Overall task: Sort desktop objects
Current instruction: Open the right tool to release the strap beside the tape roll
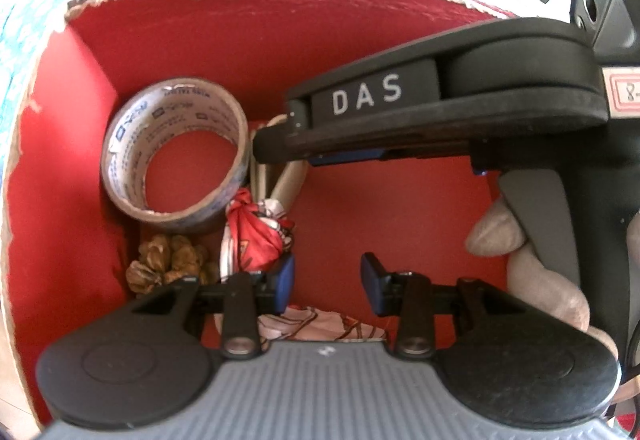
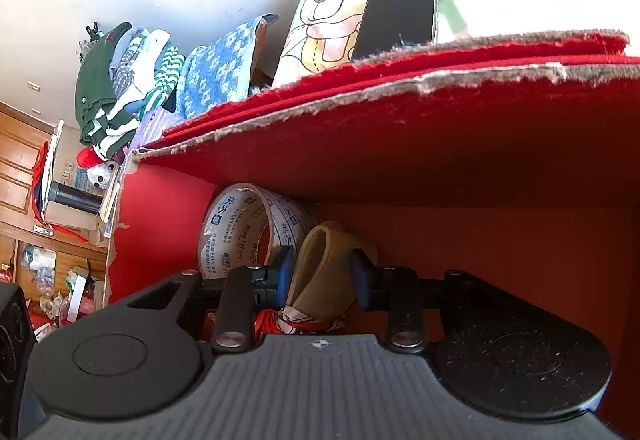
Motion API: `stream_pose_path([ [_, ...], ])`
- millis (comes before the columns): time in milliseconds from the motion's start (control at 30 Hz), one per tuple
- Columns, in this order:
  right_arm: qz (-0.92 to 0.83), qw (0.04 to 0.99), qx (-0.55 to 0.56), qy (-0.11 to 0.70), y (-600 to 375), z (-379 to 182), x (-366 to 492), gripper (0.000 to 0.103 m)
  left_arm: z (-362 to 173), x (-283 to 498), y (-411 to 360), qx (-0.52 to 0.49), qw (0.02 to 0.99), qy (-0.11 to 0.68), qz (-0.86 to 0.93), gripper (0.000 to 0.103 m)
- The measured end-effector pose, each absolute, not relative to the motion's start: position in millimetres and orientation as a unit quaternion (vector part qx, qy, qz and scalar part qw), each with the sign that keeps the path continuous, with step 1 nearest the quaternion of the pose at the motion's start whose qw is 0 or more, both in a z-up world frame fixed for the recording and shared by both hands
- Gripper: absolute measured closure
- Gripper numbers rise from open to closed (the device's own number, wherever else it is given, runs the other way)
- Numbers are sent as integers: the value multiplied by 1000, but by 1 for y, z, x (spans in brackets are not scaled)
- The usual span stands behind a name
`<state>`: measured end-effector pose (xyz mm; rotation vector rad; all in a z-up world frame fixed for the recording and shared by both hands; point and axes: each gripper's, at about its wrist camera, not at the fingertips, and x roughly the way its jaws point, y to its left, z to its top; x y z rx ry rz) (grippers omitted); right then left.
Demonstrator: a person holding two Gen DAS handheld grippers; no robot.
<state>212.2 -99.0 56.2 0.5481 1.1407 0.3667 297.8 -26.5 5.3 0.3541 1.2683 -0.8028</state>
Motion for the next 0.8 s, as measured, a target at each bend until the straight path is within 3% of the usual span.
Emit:
stream_pose_path([
  [567, 172, 798, 244, 524, -99, 61, 214, 65, -3, 288, -30, 159, 719, 568, -367, 61],
  [800, 179, 812, 243, 499, -102, 68, 213, 65, -4, 287, -32, 159, 710, 560, -396, 56],
])
